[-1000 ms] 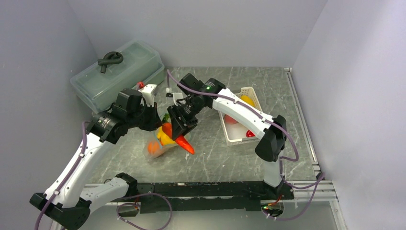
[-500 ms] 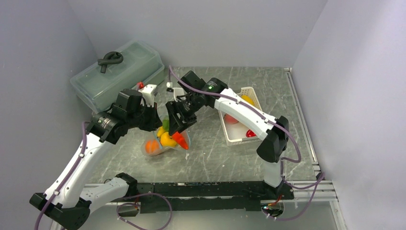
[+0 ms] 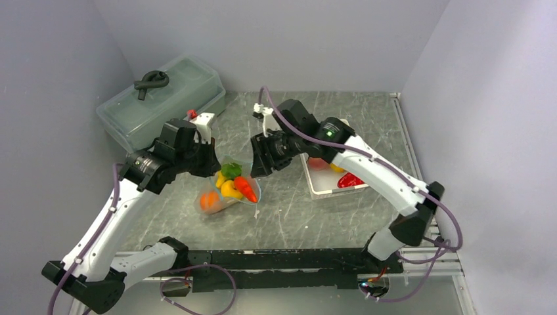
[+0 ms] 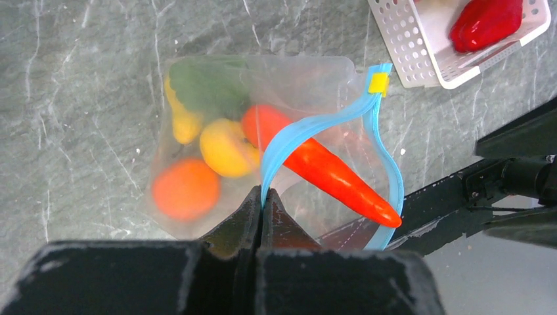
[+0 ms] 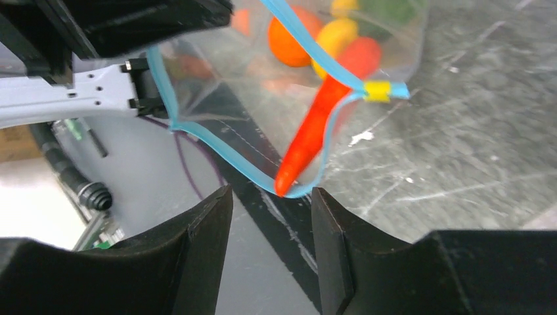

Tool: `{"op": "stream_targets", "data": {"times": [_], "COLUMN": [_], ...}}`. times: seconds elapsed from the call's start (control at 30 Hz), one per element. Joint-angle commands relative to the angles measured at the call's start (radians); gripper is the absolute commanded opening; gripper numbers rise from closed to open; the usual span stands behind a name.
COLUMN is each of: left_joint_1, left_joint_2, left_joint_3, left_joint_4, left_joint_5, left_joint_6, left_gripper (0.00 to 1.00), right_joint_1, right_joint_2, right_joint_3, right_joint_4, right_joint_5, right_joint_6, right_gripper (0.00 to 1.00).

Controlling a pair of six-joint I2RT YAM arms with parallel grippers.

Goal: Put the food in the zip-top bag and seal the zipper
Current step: Place the fake vegetable in the zipper food storage bag, then pick up the fake fruit from the bin.

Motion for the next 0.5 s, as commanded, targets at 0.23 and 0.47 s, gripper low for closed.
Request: {"op": "stream_targets", "data": {"times": [0.23, 0.47], "left_joint_1": [-0.003, -0.002], "left_joint_2": [0.032, 0.044], "left_joint_3": [0.085, 0.094], "left_joint_4": [-0.017, -0.018], "left_joint_5": [-0.057, -0.064], "left_joint_6": [-0.014, -0.036], "left_gripper": [0.0, 0.0], "right_joint_1": [0.003, -0.067], "right_joint_2": [-0.28, -0.297], "right_joint_3": [-0.29, -0.39], "right_joint_4": [0.154, 0.151], "right_joint_5": [0.543, 0.684], "right_joint_6": [-0.06, -0.097], "right_gripper": [0.55, 0.56]}}
